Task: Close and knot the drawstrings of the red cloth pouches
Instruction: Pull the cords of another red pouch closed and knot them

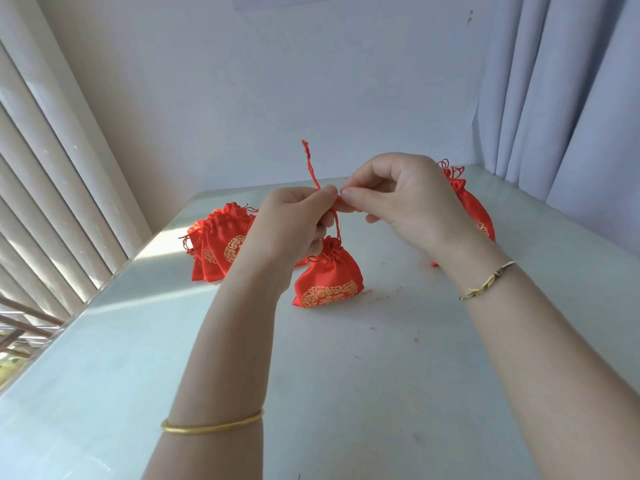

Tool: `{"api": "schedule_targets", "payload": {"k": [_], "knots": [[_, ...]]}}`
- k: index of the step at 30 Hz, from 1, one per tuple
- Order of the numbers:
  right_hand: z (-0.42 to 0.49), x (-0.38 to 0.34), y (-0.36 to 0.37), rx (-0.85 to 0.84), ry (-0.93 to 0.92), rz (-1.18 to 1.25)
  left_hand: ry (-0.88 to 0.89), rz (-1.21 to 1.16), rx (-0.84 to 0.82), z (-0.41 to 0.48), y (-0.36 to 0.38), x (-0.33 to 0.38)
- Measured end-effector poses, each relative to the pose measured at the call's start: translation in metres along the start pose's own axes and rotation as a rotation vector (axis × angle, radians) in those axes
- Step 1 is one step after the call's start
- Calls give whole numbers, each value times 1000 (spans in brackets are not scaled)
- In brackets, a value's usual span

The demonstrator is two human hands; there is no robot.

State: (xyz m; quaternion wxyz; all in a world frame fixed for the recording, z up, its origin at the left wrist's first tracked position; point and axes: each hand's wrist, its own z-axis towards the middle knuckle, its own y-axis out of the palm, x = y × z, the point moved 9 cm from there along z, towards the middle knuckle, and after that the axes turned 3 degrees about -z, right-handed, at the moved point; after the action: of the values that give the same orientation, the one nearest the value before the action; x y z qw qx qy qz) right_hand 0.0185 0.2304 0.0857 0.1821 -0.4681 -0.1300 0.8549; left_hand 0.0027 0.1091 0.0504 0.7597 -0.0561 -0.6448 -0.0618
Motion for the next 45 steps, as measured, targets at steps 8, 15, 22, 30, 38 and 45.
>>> {"api": "schedule_targets", "payload": {"k": [8,15,22,30,38,45], "knots": [[1,7,-4,-128,40,-4,46,31,41,3,-9,1],[-1,37,7,-156,226,307,174,219,-86,-6,3,18],[-9,48,43,-288,373,636,572,657,-29,-16,19,46],[-13,48,46,-369,413,623,773,777,125,-20,16,51],[-1,54,16,-120,336,447,595,763,183,-10,-2,41],[-8,82,-16,95,453,382,344,840,152,0,-27,19]]}}
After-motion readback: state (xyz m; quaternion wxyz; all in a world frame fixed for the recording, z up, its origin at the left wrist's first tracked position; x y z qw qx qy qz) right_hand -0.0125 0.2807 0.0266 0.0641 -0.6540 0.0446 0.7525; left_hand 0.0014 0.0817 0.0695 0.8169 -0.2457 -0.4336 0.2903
